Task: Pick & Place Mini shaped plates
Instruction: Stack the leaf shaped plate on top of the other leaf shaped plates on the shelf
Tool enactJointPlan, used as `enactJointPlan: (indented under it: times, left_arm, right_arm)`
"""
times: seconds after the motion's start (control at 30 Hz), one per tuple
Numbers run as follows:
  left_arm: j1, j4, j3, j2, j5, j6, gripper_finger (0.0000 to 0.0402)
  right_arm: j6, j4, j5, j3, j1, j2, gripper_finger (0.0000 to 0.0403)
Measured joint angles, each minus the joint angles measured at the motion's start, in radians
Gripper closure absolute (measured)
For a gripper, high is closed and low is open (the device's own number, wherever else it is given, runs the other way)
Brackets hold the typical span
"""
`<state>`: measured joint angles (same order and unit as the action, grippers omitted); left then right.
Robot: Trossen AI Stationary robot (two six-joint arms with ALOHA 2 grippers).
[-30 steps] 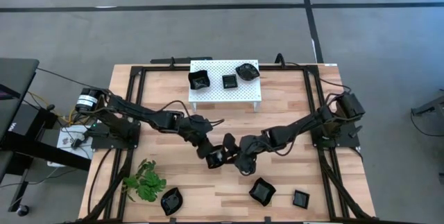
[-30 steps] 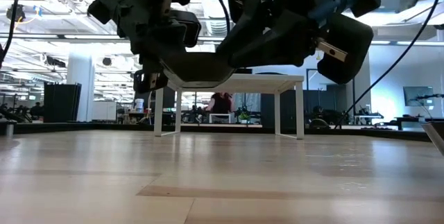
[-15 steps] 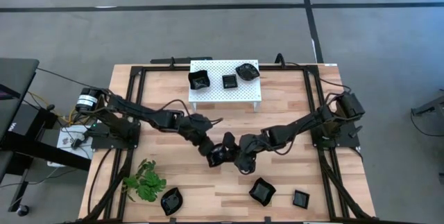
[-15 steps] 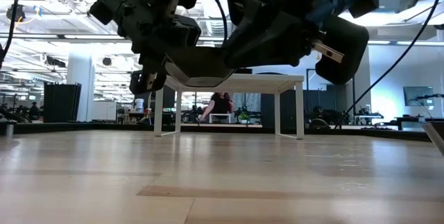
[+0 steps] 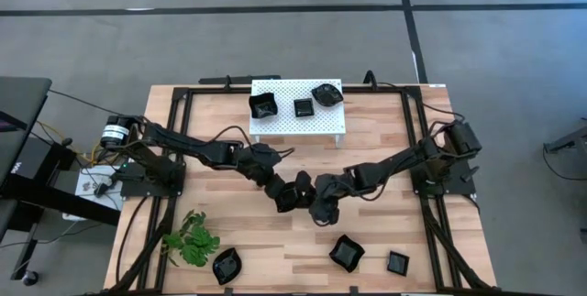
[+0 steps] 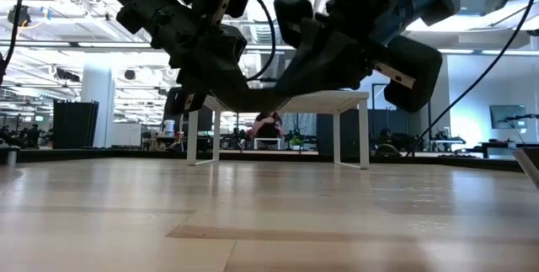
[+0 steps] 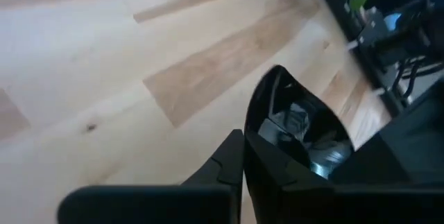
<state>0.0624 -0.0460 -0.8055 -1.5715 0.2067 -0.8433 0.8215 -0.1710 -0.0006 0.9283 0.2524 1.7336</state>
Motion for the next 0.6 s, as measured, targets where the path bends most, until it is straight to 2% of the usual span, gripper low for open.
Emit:
enactJointPlan:
  times: [0.33, 0.6]
  left_arm:
    - [0.0, -0.006, 0.0, 0.0, -0.03, 0.057, 0.0305]
    - [0.001, -0.006, 0.0, 0.0, -0.046, 0.106, 0.0304]
  right_arm:
    - [-0.04, 0.068, 0.001, 0.0, -0.033, 0.0, 0.0401]
    - [-0.038, 0.105, 0.041, -0.001, 0.037, -0.035, 0.0401]
